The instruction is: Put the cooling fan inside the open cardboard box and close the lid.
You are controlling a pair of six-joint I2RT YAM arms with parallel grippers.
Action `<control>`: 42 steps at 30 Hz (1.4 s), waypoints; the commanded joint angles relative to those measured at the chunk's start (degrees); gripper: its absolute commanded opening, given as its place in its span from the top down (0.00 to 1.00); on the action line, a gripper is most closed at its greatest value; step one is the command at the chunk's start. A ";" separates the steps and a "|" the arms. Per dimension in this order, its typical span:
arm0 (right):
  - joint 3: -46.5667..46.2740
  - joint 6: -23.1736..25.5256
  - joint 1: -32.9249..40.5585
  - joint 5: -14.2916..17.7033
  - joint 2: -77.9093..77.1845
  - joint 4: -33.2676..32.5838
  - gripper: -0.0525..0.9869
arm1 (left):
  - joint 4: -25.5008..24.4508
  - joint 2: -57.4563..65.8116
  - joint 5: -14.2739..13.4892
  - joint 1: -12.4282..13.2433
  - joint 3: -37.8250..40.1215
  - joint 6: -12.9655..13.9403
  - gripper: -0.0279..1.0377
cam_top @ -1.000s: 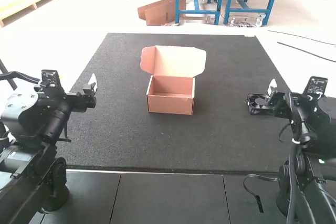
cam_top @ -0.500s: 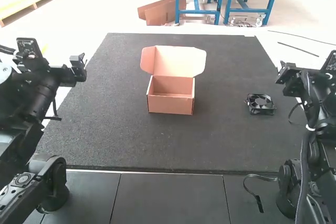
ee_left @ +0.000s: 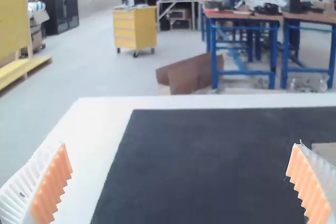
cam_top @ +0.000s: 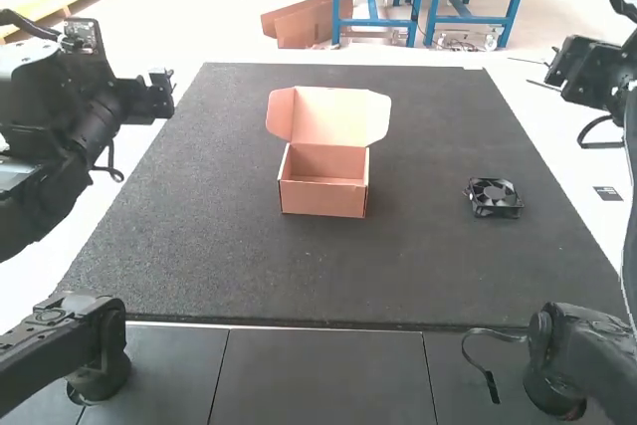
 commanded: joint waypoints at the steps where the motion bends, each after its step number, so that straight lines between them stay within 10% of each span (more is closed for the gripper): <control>1: 7.30 3.37 -1.43 0.79 8.94 -2.36 0.07 | -1.44 2.65 -1.40 -0.02 4.89 0.02 0.06; 5: 12.04 3.29 -1.34 -5.01 15.10 -5.62 0.07 | -4.69 8.19 -1.40 -0.10 9.46 3.09 0.06; 13: 13.36 -5.42 -0.29 -1.58 23.53 -8.25 0.07 | -7.86 14.61 4.93 -2.83 11.48 6.35 0.07; 19: 14.42 -9.55 1.47 5.36 29.51 -12.12 0.07 | -9.62 15.22 4.84 -8.28 10.07 6.43 0.06; 31: 16.97 -22.91 0.42 5.36 43.40 -19.15 0.08 | -12.08 15.57 4.66 -14.26 10.69 3.18 0.06; 42: 24.08 -25.19 -9.16 1.41 56.93 -23.99 0.08 | -11.81 15.40 3.17 -12.85 11.13 2.22 0.07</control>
